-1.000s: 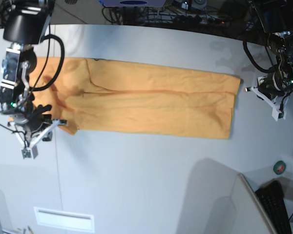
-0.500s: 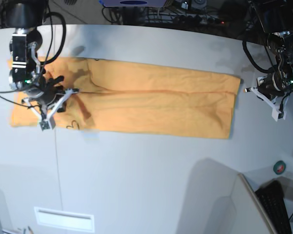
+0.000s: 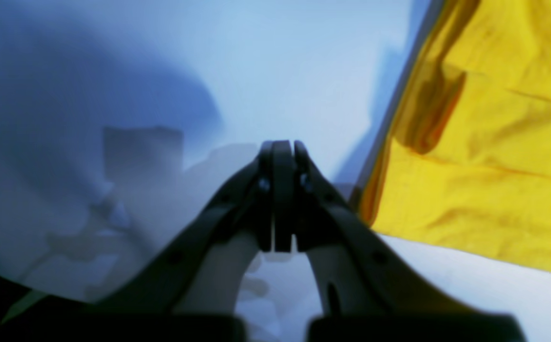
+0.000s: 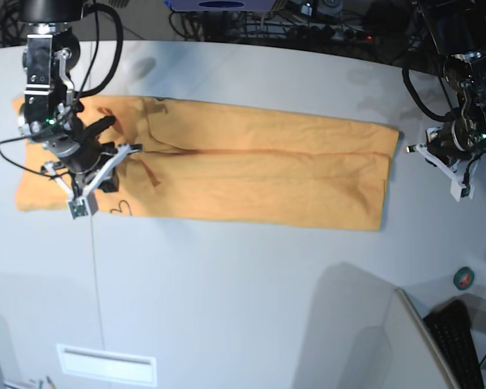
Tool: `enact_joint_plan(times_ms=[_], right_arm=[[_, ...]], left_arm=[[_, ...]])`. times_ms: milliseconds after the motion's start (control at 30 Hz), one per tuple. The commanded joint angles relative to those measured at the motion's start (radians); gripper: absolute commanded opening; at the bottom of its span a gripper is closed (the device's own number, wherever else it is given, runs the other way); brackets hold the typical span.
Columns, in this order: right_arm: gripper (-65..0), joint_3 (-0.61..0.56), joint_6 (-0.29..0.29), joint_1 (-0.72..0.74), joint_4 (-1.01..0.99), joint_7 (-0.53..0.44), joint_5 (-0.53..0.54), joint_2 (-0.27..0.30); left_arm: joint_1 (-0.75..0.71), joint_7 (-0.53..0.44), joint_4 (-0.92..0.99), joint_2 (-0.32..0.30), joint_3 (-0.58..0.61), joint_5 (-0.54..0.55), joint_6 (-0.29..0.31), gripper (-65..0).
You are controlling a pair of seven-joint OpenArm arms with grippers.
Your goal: Layout the t-shirt on the table in an organized manner, then fold the t-shirt properly
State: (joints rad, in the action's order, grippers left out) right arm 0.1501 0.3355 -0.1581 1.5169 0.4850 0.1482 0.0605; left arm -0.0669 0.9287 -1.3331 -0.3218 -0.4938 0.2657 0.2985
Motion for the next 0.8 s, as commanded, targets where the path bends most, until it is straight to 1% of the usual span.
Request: enact_joint_plan(times_ms=[0,67,133,267,433,500,600,667,700,767], right_arm=[[-65.0,0.001,-0.003,0.009,0.007,-0.010,0.003,0.000],[-65.0,-0.004,-0.003,0.025,-0.037,-0.010,0.003,-0.008],[-65.0,-0.005,0.001,0.059,-0.105,-0.010,-0.002,-0.034],[-65.0,-0.007,0.003,0.137,-0.221,-0.010,-0.002,-0.038],[-65.0,-0.007,-0.003,0.148,-0.172,-0.009,-0.002,-0.038],[-65.0,-0.007,-0.003,0.170,-0.214,-0.009,-0.002,-0.038],[-65.0,-0.007,-0.003,0.222,-0.339,-0.009,-0.003,-0.038],[-65.0,0.003,-0.003,0.219,-0.319,-0.009,-0.002,-0.032],[-65.0,0.004,-0.003,0.200,-0.273,-0.009,-0.002,-0.029],[-65.0,0.046,-0.003,0.147,-0.146,-0.009,-0.002,-0.009]], left_arm=[[0.011,-0.013,-0.018,-0.021,-0.004,0.007,0.001,-65.0],[0.011,-0.013,-0.018,-0.021,-0.004,0.008,0.001,-65.0],[0.011,-0.013,-0.018,-0.020,-0.004,0.008,0.001,-65.0],[0.011,-0.013,-0.018,-0.020,-0.004,0.010,0.001,-65.0],[0.009,-0.013,-0.018,-0.020,-0.004,0.010,0.001,-65.0],[0.009,-0.013,-0.018,-0.020,-0.004,0.010,0.001,-65.0],[0.009,-0.013,-0.019,-0.015,-0.004,0.010,0.001,-65.0],[0.009,-0.013,-0.042,0.002,-0.004,0.010,0.001,-65.0],[0.000,-0.013,-0.059,0.005,-0.004,0.010,0.001,-65.0],[-0.018,-0.013,-0.098,0.022,0.001,0.010,0.001,-65.0]])
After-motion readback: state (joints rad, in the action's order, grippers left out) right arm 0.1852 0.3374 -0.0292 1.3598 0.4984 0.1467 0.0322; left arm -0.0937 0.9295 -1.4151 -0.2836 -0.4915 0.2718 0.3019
